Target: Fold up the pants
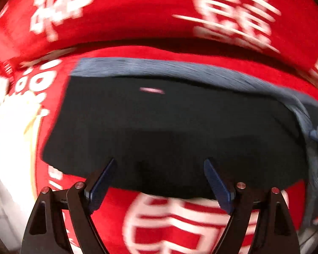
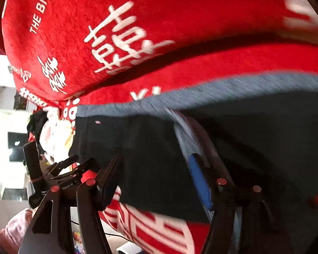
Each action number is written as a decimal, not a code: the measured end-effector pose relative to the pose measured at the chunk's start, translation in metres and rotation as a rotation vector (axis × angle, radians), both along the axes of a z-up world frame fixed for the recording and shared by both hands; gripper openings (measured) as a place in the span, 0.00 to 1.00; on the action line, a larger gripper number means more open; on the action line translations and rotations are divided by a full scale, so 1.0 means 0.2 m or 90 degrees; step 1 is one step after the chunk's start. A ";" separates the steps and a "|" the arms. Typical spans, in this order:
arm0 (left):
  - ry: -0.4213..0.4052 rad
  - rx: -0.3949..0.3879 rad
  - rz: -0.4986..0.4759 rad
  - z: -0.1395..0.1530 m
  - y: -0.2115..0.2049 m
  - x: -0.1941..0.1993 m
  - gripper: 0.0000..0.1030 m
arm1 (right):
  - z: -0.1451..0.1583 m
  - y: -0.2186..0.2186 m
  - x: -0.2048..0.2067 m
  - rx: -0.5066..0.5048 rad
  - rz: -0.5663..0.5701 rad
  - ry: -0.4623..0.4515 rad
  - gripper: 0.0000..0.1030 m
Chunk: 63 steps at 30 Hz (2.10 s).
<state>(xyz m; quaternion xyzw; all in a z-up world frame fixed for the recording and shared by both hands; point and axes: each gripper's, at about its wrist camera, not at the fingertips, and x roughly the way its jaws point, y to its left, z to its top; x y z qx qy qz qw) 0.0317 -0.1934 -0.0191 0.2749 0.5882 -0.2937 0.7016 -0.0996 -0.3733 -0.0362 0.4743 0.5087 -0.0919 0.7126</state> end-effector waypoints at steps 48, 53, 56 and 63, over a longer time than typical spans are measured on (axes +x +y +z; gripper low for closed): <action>0.260 -0.145 -0.238 -0.03 -0.69 -1.34 0.29 | 0.18 0.11 -1.73 0.017 -0.246 -0.046 0.03; 0.231 -0.215 -0.222 0.18 -0.86 -1.25 0.29 | 0.45 -0.28 -1.64 -0.056 -0.229 -0.114 0.03; 0.184 -0.240 -0.208 0.30 -0.98 -1.15 0.30 | 0.54 -0.52 -1.54 -0.085 -0.228 -0.115 0.03; 0.045 -0.242 -0.151 0.38 -1.08 -0.94 0.85 | 0.51 -1.06 -1.29 -0.139 -0.209 -0.025 0.07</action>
